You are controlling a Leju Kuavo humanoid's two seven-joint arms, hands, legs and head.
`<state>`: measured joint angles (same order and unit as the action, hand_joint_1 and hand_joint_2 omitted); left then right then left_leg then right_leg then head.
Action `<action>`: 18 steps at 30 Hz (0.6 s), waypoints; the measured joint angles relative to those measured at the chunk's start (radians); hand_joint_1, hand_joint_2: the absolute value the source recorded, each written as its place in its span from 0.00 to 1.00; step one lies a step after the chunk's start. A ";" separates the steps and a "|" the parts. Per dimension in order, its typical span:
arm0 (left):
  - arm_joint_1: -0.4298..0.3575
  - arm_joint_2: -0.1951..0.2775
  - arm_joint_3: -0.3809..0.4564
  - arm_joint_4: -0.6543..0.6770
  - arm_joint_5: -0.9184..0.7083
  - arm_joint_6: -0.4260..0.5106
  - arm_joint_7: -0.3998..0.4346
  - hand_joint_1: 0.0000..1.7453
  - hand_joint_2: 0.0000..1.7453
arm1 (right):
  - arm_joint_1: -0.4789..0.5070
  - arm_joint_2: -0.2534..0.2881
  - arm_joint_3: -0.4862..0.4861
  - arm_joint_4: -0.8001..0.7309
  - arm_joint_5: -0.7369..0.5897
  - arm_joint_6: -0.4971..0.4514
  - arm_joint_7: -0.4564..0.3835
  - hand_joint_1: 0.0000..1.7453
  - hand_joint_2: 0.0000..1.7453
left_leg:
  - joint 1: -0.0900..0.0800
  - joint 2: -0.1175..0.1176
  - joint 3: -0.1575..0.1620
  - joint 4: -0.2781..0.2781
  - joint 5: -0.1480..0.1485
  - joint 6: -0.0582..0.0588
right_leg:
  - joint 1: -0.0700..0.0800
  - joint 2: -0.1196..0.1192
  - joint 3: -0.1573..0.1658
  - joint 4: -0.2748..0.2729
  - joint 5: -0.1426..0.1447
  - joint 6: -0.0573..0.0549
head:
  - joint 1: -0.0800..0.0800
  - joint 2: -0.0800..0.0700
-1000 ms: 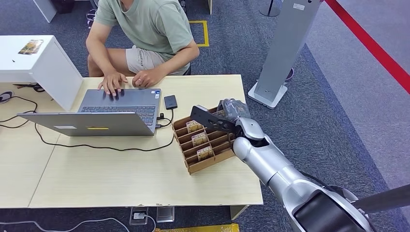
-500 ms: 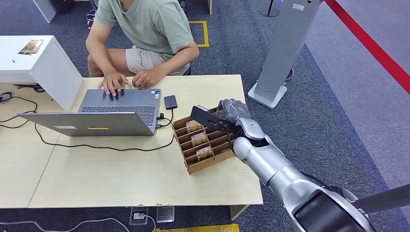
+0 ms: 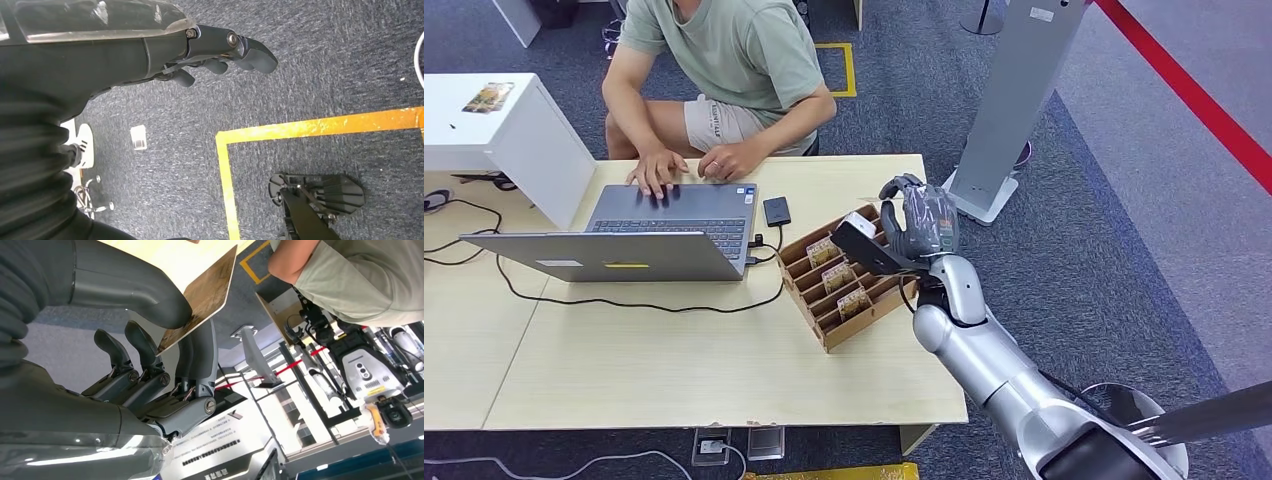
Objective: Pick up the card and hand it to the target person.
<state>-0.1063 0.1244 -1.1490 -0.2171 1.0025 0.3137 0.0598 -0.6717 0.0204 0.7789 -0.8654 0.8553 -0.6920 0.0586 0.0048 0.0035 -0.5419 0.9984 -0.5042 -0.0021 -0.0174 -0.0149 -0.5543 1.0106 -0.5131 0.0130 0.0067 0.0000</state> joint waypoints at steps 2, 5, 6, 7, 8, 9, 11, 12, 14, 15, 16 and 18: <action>0.000 0.000 0.000 0.000 0.000 0.000 0.002 0.00 1.00 | 0.005 -0.001 -0.008 -0.007 -0.003 0.000 -0.002 0.86 1.00 | 0.000 0.000 0.000 0.000 0.000 0.000 | 0.000 0.000 0.000 0.000 0.000 0.000 | 0.000 0.000; 0.000 0.000 0.000 0.000 0.000 0.002 0.006 0.00 1.00 | 0.009 -0.002 -0.012 -0.009 -0.023 0.007 -0.004 0.86 1.00 | 0.000 0.000 0.000 0.000 0.000 0.000 | 0.000 0.000 0.000 0.000 0.000 0.000 | -0.001 0.000; 0.000 0.000 0.000 0.000 0.000 0.003 0.008 0.00 1.00 | 0.009 -0.002 -0.013 -0.009 -0.034 0.015 -0.002 0.86 1.00 | 0.000 0.000 0.000 0.000 0.000 0.000 | 0.000 0.000 0.000 0.000 0.000 0.000 | -0.001 0.000; 0.000 0.000 0.000 0.000 0.000 0.003 0.011 0.00 1.00 | 0.008 -0.001 -0.013 -0.008 -0.045 0.026 0.001 0.86 1.00 | 0.000 0.000 0.000 0.000 0.000 0.000 | 0.000 0.000 0.000 0.000 0.000 0.000 | -0.001 0.000; 0.000 0.000 -0.001 0.000 -0.001 0.004 0.013 0.00 1.00 | 0.006 -0.001 -0.014 -0.006 -0.056 0.040 0.005 0.86 1.00 | 0.000 0.000 0.000 0.000 0.000 0.000 | 0.000 0.000 0.000 0.000 0.000 0.000 | -0.001 0.000; 0.000 0.000 -0.001 0.000 -0.002 0.004 0.015 0.00 1.00 | 0.003 0.000 -0.015 -0.003 -0.067 0.057 0.011 0.86 1.00 | 0.000 0.000 -0.001 0.000 0.000 0.000 | 0.000 0.000 0.000 0.000 0.000 0.000 | 0.000 0.000; -0.001 0.000 -0.003 0.000 -0.006 0.004 0.018 0.00 1.00 | -0.009 0.003 -0.015 0.008 -0.088 0.089 0.023 0.86 1.00 | 0.000 0.000 -0.001 0.000 0.000 0.000 | 0.000 0.000 0.000 0.000 0.000 0.000 | 0.000 0.000; -0.002 0.000 -0.005 0.000 -0.008 0.004 0.019 0.00 1.00 | -0.019 0.006 -0.015 0.017 -0.097 0.105 0.029 0.86 1.00 | 0.000 0.000 -0.001 0.000 0.000 0.000 | 0.000 0.000 0.000 0.000 0.000 0.000 | 0.000 0.000; -0.004 0.000 -0.009 0.000 -0.013 0.004 0.021 0.00 1.00 | -0.046 0.017 -0.014 0.041 -0.107 0.132 0.043 0.86 1.00 | 0.000 0.000 -0.001 0.000 0.000 0.000 | 0.000 0.000 0.000 0.000 0.000 0.000 | 0.000 0.000; -0.006 0.000 -0.012 0.000 -0.017 0.004 0.021 0.00 1.00 | -0.062 0.024 -0.012 0.057 -0.109 0.146 0.052 0.86 1.00 | 0.000 0.000 -0.001 0.000 0.000 0.000 | 0.000 0.000 0.000 0.000 0.000 0.000 | 0.000 0.000; -0.009 0.000 -0.014 0.000 -0.020 0.004 0.021 0.00 1.00 | -0.080 0.033 -0.011 0.074 -0.110 0.159 0.062 0.86 1.00 | 0.000 0.000 -0.001 0.000 0.000 0.000 | 0.000 0.000 0.000 0.000 0.000 0.000 | 0.000 0.000; -0.016 0.000 -0.020 0.000 -0.025 0.004 0.024 0.00 1.00 | -0.118 0.052 -0.008 0.113 -0.111 0.181 0.087 0.86 1.00 | 0.000 0.000 -0.001 0.000 0.000 0.000 | 0.000 0.000 0.000 0.000 0.000 0.000 | 0.000 0.000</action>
<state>-0.1219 0.1244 -1.1691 -0.2171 0.9774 0.3174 0.0835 -0.7899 0.0726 0.7707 -0.7523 0.7446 -0.5108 0.1457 0.0049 0.0033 -0.5428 0.9984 -0.5039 -0.0022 -0.0174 -0.0151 -0.5545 1.0110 -0.5130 0.0130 0.0063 0.0001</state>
